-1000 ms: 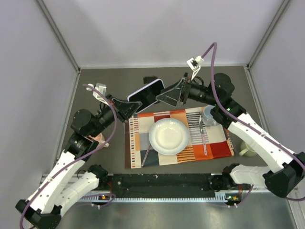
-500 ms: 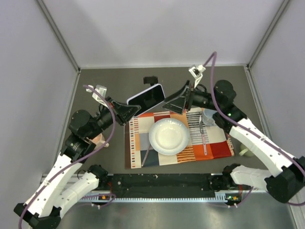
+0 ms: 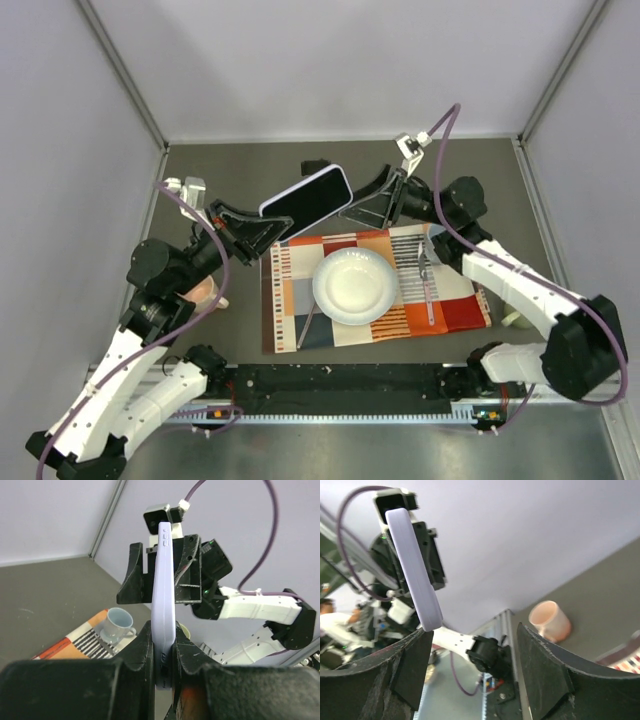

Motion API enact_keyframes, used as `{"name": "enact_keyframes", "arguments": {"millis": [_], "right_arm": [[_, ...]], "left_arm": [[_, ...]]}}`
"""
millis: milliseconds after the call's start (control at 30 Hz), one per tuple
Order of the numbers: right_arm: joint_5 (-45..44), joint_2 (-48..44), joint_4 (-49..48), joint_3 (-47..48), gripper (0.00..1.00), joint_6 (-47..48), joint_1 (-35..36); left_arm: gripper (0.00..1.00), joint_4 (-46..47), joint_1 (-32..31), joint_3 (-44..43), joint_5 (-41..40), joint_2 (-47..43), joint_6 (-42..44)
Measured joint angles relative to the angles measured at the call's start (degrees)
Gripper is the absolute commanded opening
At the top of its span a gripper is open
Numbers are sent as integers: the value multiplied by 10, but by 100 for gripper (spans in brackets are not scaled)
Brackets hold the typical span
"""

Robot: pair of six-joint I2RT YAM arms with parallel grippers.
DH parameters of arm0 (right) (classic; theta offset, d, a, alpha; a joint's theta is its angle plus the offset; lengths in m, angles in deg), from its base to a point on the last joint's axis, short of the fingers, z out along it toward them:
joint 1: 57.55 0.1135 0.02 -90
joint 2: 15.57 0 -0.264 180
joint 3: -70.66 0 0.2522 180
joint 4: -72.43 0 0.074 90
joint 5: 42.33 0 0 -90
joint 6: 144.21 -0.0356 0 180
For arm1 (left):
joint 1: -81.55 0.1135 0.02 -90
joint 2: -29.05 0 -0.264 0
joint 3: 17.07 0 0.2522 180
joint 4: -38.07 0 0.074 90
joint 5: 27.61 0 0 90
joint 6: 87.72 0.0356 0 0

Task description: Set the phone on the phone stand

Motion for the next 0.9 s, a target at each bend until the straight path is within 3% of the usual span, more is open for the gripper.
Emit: {"name": "enact_keyframes", "arguments": {"millis": [133,167,400,567,767,867,900], "right_arm": [[30,61,-182,0,49,-115,0],[37,73,-217,0,49,-140,0],[41,74,-298,-24,69,-188,1],[27,36,-274,-33,69,-151,7],[-13,42,-260,-30,55,-138,16],[-29,61,-261,-17,36,-136,26],[-32,65,-261,-14,21,-135,28]], "left_arm": [[0,24,0,0,-3,4,-8],[0,27,0,0,-3,5,-9],[0,24,-1,4,-2,9,-13],[0,30,-1,12,0,24,-22],[0,45,-1,30,9,34,-37],[0,49,-1,37,11,34,-39],[0,53,-1,38,11,34,-39]]}}
